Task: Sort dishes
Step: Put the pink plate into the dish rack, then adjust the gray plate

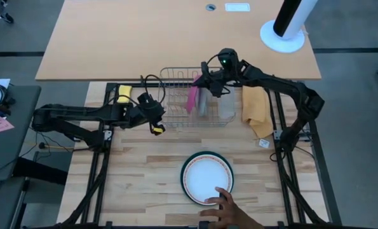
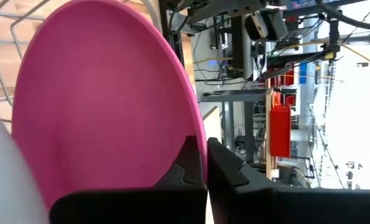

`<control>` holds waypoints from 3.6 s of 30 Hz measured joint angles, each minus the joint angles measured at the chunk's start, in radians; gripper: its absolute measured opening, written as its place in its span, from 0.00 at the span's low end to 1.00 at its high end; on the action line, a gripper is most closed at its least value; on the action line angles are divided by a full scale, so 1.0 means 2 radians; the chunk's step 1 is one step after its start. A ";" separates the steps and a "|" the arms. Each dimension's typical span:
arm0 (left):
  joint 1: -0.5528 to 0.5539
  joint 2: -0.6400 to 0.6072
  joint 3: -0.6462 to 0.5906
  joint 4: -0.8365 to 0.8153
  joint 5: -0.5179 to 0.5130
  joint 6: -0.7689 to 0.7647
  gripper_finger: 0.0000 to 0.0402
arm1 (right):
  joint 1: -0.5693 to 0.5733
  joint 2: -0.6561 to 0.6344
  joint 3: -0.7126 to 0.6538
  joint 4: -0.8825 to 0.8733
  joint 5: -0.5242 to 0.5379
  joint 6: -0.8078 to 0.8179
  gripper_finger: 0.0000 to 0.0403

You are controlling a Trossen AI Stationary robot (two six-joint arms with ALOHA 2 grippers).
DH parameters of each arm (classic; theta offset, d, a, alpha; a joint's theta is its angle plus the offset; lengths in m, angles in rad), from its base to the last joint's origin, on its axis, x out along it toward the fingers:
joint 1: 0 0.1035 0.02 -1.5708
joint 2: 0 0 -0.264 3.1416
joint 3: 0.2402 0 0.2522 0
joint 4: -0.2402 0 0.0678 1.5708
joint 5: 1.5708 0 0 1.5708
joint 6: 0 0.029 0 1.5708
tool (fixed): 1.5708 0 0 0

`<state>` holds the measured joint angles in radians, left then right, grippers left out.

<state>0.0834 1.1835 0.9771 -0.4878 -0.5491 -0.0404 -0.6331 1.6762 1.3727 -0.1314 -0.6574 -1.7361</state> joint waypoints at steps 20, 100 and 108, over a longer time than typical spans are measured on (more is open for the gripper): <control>0.000 0.000 0.000 0.017 0.001 0.025 0.17 | -0.012 0.007 0.000 0.044 -0.039 0.027 0.00; 0.001 0.000 0.001 0.016 0.003 0.024 0.17 | 0.045 -0.106 0.000 -0.037 0.309 0.439 0.57; 0.001 0.000 0.001 0.025 0.003 0.020 0.17 | 0.040 -0.146 0.000 -0.126 0.317 0.559 0.57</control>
<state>0.0849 1.1839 0.9783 -0.4381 -0.5438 -0.0010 -0.5532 1.3833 1.3727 -0.3843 -0.0236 -0.6190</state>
